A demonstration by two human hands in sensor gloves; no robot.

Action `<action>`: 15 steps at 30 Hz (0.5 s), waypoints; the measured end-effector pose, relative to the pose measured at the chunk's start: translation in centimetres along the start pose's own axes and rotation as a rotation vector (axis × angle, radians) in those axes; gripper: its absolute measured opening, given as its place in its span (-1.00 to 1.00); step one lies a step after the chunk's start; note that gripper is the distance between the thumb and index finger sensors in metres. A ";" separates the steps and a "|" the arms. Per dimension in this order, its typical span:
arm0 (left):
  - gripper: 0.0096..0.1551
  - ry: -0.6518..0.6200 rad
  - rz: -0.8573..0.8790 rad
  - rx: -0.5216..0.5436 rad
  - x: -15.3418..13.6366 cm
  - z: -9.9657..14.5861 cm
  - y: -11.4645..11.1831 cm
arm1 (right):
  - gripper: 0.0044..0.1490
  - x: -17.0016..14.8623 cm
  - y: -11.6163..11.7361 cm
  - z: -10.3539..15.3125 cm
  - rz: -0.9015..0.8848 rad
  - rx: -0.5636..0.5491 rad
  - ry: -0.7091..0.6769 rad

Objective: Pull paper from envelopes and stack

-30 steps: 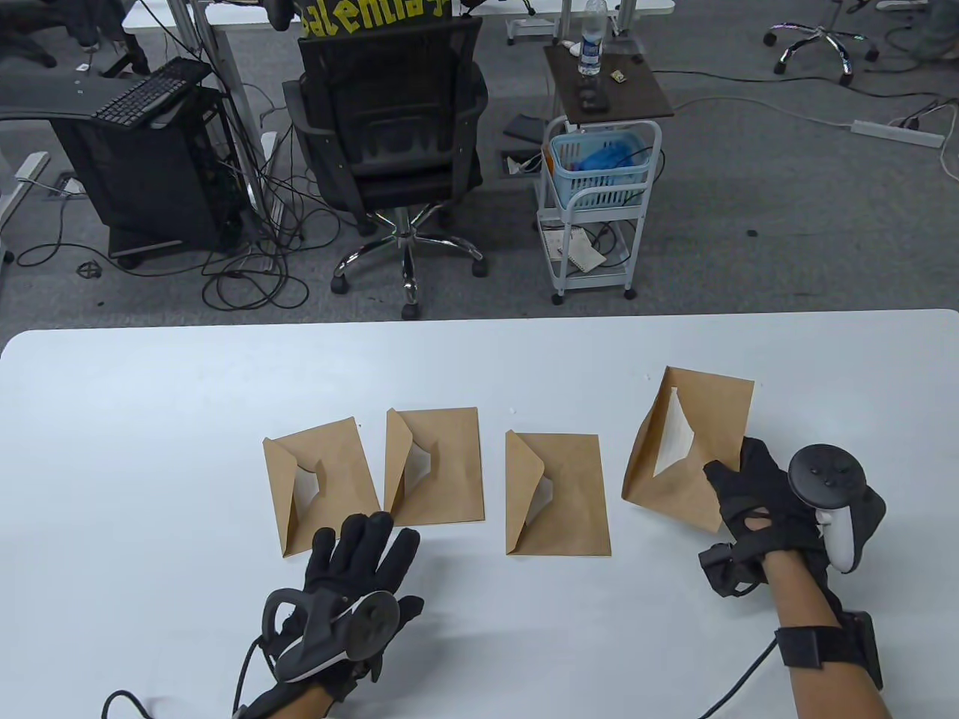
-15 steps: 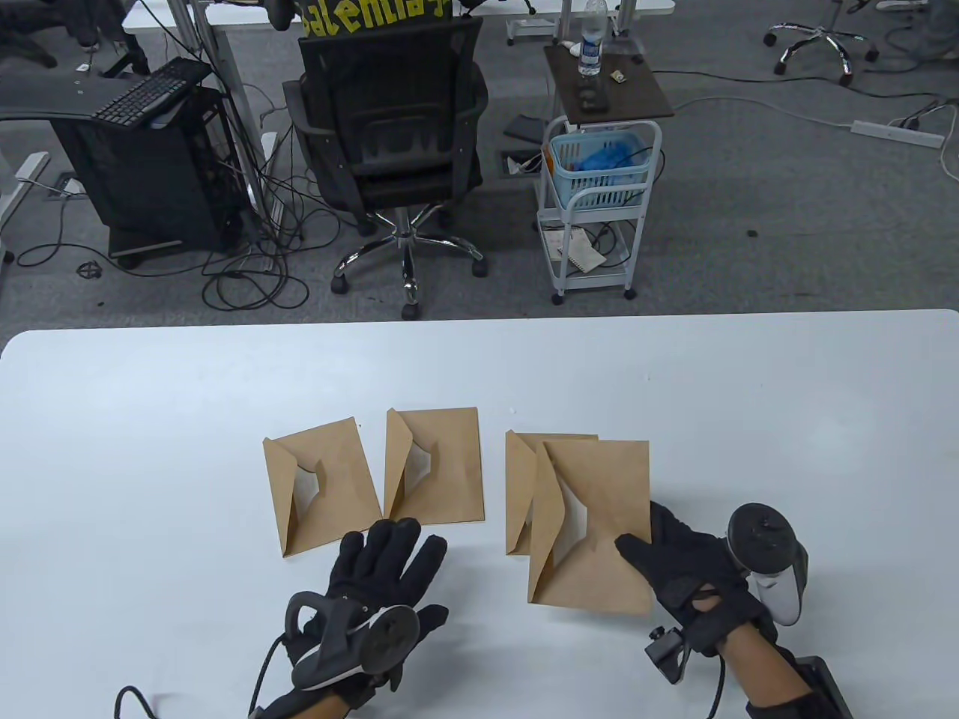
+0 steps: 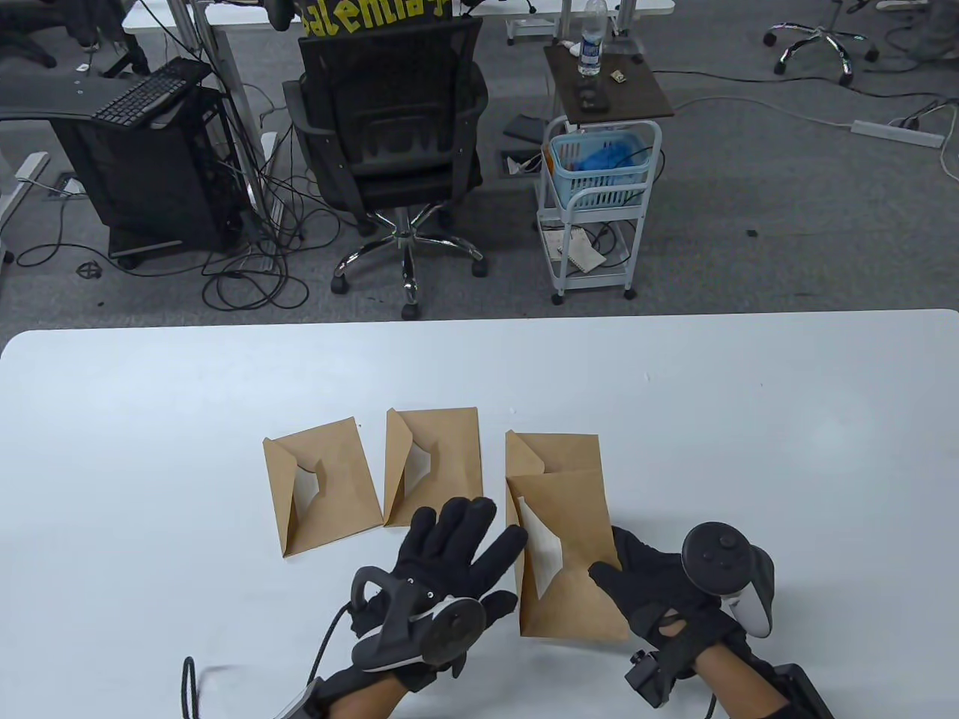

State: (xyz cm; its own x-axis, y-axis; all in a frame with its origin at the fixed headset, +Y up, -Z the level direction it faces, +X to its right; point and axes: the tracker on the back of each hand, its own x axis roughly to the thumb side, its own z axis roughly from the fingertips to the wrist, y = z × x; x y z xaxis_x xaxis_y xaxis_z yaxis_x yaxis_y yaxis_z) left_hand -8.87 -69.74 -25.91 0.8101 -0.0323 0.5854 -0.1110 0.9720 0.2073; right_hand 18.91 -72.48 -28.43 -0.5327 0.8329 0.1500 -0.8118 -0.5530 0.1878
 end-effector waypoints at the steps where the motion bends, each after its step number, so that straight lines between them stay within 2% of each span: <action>1: -0.26 -0.016 -0.023 0.005 0.4 0.0 -0.2 | -0.37 0.1 0.1 0.1 -0.001 0.001 -0.008; 5: -0.34 0.002 -0.161 0.038 0.2 0.7 -0.5 | -0.37 0.2 0.0 0.4 -0.003 0.002 -0.012; 10: -0.42 0.042 -0.135 -0.008 -1.1 1.5 -1.4 | -0.39 0.1 0.2 0.6 -0.086 0.032 0.003; 15: -0.43 0.026 -0.160 -0.059 -1.2 2.0 -2.3 | -0.40 0.1 0.5 0.7 -0.187 0.089 -0.017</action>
State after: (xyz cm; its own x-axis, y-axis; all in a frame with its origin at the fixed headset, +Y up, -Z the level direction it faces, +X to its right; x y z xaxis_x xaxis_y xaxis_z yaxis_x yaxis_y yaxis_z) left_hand -10.69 -72.36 -25.53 0.8296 -0.1823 0.5278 0.0537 0.9669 0.2495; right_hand 18.62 -72.72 -27.61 -0.3698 0.9212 0.1208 -0.8714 -0.3890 0.2991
